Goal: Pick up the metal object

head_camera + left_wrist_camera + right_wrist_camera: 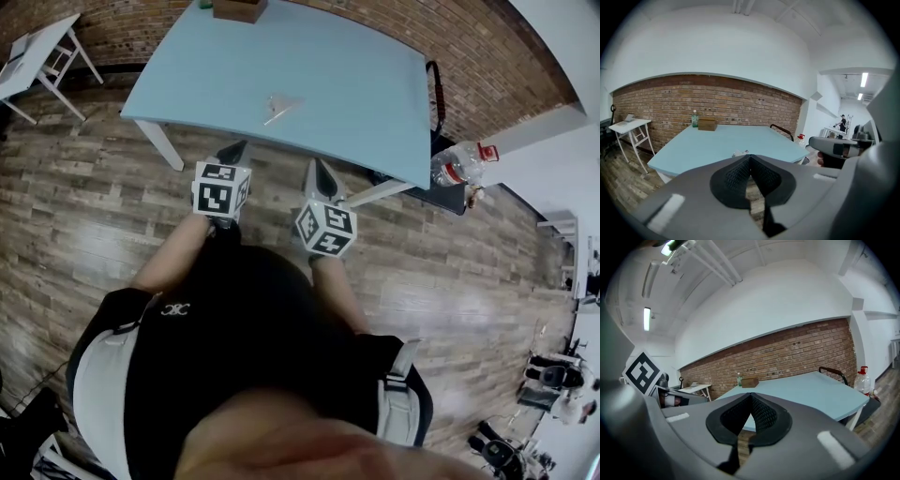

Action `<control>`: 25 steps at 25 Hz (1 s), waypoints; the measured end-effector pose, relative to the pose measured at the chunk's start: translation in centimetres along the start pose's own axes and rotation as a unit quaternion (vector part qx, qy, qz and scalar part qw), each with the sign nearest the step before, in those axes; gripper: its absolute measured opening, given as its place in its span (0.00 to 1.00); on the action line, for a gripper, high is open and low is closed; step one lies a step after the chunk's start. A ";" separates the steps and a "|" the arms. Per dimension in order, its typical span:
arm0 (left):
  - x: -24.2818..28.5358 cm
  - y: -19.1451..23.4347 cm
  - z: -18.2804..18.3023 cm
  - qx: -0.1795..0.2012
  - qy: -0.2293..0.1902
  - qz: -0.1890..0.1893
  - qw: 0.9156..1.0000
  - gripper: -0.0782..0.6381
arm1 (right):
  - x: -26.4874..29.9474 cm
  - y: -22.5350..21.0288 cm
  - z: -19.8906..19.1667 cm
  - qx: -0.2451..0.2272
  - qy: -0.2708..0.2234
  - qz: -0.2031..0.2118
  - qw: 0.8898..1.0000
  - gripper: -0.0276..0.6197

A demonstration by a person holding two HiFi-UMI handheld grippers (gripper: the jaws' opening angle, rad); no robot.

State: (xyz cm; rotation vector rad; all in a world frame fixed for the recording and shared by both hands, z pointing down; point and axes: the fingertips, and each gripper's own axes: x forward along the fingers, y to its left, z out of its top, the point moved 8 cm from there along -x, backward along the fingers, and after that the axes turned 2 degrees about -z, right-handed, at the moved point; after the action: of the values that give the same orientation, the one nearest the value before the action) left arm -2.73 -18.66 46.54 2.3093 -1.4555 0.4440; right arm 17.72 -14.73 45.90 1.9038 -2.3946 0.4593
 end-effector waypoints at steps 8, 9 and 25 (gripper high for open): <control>5.0 3.2 3.9 0.014 0.001 -0.014 1.000 0.11 | 6.1 -0.3 2.5 0.010 -0.008 -0.010 1.000 0.06; 5.5 3.7 4.4 0.015 0.003 -0.015 1.000 0.11 | 6.9 -0.2 2.8 0.009 -0.008 -0.012 1.000 0.06; 16.7 12.5 7.5 -0.001 0.062 -0.065 0.996 0.11 | 19.5 1.1 4.3 -0.006 0.022 -0.054 0.998 0.06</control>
State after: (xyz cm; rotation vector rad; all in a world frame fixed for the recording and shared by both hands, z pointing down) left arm -6.69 -40.28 49.31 2.3133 -1.2378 0.5366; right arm 12.64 -34.03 45.84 1.9842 -2.2481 0.4741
